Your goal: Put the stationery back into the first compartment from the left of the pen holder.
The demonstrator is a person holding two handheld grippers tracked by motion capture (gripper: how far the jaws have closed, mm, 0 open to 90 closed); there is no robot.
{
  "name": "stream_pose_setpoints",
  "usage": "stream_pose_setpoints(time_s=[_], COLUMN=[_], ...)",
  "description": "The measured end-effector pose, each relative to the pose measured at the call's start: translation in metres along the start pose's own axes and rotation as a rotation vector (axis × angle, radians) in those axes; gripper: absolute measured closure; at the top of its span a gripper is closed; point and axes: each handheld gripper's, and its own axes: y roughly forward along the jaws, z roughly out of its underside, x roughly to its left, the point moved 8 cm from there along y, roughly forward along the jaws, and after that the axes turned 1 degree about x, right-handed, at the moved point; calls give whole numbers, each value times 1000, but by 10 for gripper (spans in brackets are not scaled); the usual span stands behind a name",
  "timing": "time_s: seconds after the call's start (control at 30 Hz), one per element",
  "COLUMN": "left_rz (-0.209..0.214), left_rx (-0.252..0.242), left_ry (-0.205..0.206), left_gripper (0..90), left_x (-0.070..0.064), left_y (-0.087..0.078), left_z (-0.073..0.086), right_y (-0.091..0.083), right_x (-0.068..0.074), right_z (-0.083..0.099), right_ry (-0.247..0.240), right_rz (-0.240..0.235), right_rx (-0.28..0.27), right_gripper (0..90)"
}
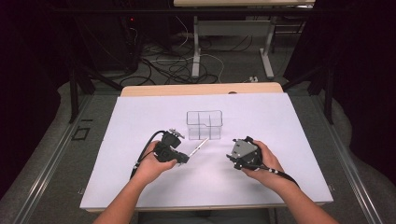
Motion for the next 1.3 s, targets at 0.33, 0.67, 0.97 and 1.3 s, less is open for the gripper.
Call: stream_pose_setpoints(time_s=[0.33, 0.67, 0.97, 1.3], left_rz=[23, 38, 51, 73], left_rx=[-2, 11, 21, 53], left_ry=[-15, -37, -33, -22], left_gripper=[803, 803, 803, 803], left_x=[-5, -7, -12, -24], left_y=[3, 5, 9, 16], left_z=[-1, 4, 5, 5], right_y=[10, 19, 23, 27], right_x=[13, 31, 51, 59], right_z=[-24, -38, -36, -37], right_ry=[-360, -570, -631, -776], right_rz=[37, 104, 91, 107], right_rx=[-34, -66, -105, -75], right_gripper=[388, 424, 481, 522])
